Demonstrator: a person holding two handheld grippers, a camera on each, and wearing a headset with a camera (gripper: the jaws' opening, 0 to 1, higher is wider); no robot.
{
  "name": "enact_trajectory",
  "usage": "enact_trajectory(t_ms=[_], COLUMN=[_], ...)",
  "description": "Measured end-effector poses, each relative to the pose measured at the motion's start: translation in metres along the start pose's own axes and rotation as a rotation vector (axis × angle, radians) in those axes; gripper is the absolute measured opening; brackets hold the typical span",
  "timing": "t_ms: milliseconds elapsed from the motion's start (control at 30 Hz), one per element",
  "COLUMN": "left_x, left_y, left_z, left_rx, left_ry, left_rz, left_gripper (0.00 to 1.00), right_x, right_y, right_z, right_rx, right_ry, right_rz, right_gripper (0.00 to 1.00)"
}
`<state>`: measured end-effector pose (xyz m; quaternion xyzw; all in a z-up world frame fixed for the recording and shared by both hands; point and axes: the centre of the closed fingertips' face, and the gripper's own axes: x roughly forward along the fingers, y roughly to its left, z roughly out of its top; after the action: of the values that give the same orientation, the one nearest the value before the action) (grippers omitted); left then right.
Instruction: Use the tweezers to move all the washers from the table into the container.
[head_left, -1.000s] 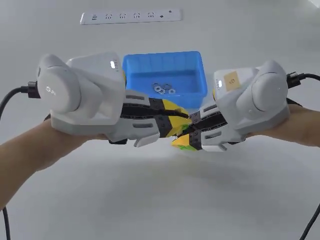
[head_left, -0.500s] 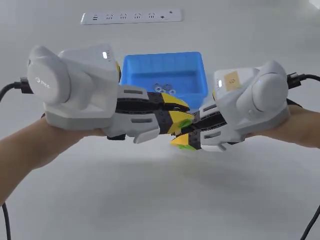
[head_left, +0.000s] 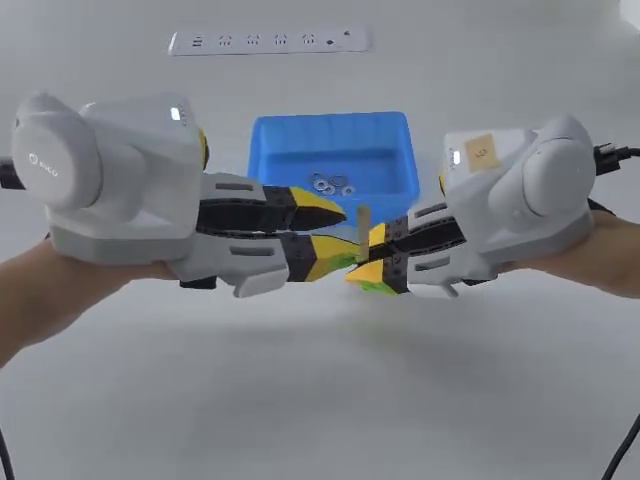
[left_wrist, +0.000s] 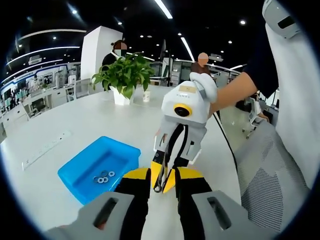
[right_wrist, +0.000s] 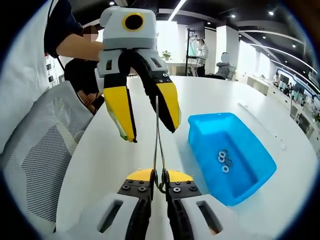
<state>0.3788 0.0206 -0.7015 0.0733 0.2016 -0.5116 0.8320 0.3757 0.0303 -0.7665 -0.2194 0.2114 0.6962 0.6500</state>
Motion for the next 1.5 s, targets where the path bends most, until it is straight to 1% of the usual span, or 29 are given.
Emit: enact_trajectory(t_ms=[33, 167, 467, 567, 633, 767, 867, 933, 1000, 1100, 1233, 1333, 1433, 1500], left_x=[-0.003, -0.013, -0.034, -0.040, -0.043, -0.048, -0.053, -0.057, -0.060, -0.066, -0.073, -0.075, -0.076, -0.076], left_y=[0.001, 0.005, 0.014, 0.017, 0.019, 0.020, 0.022, 0.025, 0.029, 0.037, 0.044, 0.046, 0.047, 0.048], left_z=[-0.003, -0.006, -0.005, -0.005, -0.006, -0.007, -0.010, -0.012, -0.013, -0.018, -0.021, -0.024, -0.027, -0.029], left_rx=[-0.016, -0.015, -0.027, -0.034, -0.041, -0.044, -0.048, -0.050, -0.054, -0.058, -0.059, -0.062, -0.068, -0.070], left_ry=[0.009, 0.019, -0.008, -0.019, -0.025, -0.027, -0.025, -0.025, -0.024, -0.016, -0.020, -0.012, -0.007, -0.002], left_rz=[0.003, 0.029, 0.082, 0.094, 0.099, 0.105, 0.113, 0.120, 0.129, 0.160, 0.197, 0.210, 0.217, 0.222], left_gripper=[0.25, 0.25, 0.25, 0.25, 0.25, 0.27, 0.30, 0.30, 0.33, 0.38, 0.40, 0.41, 0.41, 0.42], right_x=[-0.002, -0.006, -0.026, -0.032, -0.034, -0.033, -0.032, -0.031, -0.029, -0.025, -0.014, -0.007, 0.002, 0.009], right_y=[0.000, -0.001, -0.016, -0.021, -0.024, -0.032, -0.037, -0.043, -0.051, -0.063, -0.081, -0.093, -0.101, -0.104], right_z=[0.002, 0.010, 0.042, 0.050, 0.057, 0.064, 0.071, 0.075, 0.080, 0.083, 0.079, 0.078, 0.072, 0.063], right_rx=[0.004, -0.003, -0.018, -0.042, -0.042, -0.047, -0.052, -0.054, -0.051, -0.047, -0.041, -0.032, -0.036, -0.043], right_ry=[-0.004, -0.009, -0.050, -0.041, -0.049, -0.057, -0.066, -0.072, -0.085, -0.094, -0.101, -0.116, -0.106, -0.081], right_rz=[-0.002, -0.007, -0.036, -0.044, -0.040, -0.028, -0.011, -0.009, -0.009, -0.011, -0.025, -0.033, -0.039, -0.035], right_gripper=[0.09, 0.09, 0.09, 0.09, 0.09, 0.09, 0.09, 0.09, 0.09, 0.09, 0.09, 0.09, 0.09, 0.09])
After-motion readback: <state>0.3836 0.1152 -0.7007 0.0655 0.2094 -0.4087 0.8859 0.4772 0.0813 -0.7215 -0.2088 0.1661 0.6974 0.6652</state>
